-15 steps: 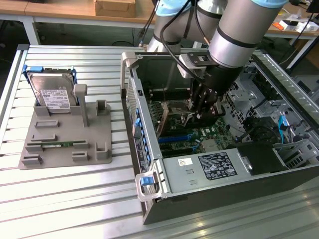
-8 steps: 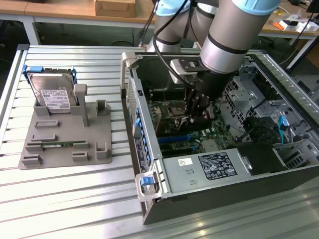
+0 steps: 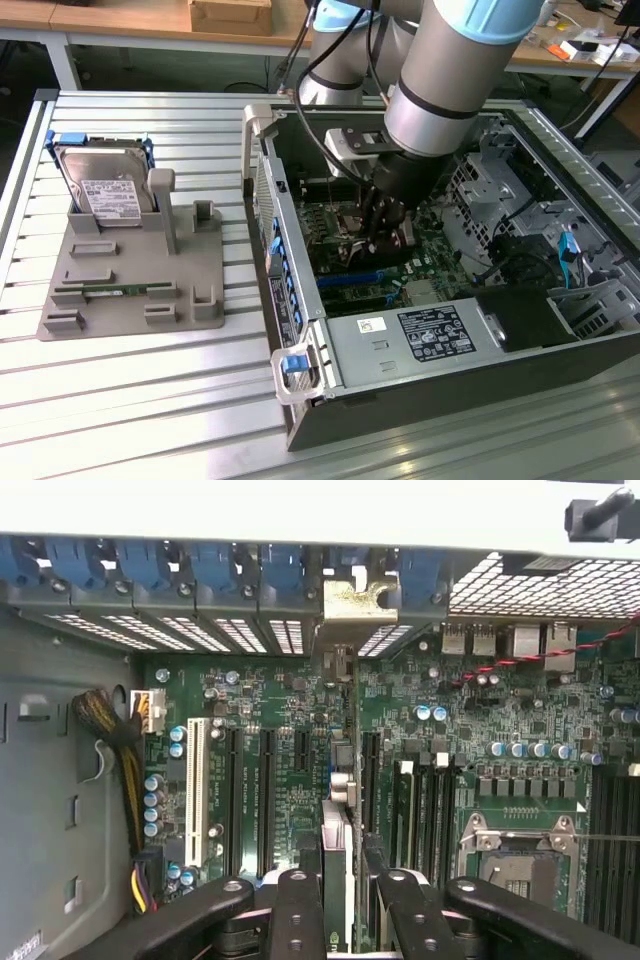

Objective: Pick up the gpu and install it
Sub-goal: 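Insert the gpu into the slot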

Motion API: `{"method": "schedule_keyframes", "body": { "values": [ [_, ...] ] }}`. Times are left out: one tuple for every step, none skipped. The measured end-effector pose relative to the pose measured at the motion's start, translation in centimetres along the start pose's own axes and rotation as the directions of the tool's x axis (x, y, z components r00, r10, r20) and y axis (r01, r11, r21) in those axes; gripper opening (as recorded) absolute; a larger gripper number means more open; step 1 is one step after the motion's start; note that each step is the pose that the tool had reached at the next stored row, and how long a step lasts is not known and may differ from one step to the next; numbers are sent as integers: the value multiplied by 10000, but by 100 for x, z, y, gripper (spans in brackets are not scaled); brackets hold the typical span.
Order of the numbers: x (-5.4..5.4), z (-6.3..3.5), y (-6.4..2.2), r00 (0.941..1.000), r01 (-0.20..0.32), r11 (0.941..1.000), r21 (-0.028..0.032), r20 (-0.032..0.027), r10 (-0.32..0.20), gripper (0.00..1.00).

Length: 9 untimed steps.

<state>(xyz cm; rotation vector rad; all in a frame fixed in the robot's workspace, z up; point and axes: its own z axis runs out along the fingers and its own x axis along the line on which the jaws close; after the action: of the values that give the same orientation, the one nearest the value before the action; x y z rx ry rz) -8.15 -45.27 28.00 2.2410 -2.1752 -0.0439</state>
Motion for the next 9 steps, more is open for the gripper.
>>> {"method": "schedule_keyframes", "body": {
  "values": [
    [0, 2, 0, 10000, -51, 10000, 1, 1, 51, 26],
    [0, 5, 0, 9999, -161, 9999, 2, 5, 161, 26],
    [0, 8, 0, 9994, -342, 9994, 2, 10, 342, 26],
    [0, 10, 0, 9993, -374, 9993, 2, 11, 374, 26],
    [0, 10, 0, 9993, -374, 9993, 2, 11, 374, 26],
    [1, 14, 3, 9993, -371, 9993, 3, 13, 371, 26],
    [2, 17, 7, 9993, -367, 9993, 2, 12, 367, 26],
    [2, 20, 13, 9993, -365, 9993, 2, 11, 365, 26],
    [2, 27, 17, 9993, -361, 9993, 3, 13, 361, 26]
  ]
}}
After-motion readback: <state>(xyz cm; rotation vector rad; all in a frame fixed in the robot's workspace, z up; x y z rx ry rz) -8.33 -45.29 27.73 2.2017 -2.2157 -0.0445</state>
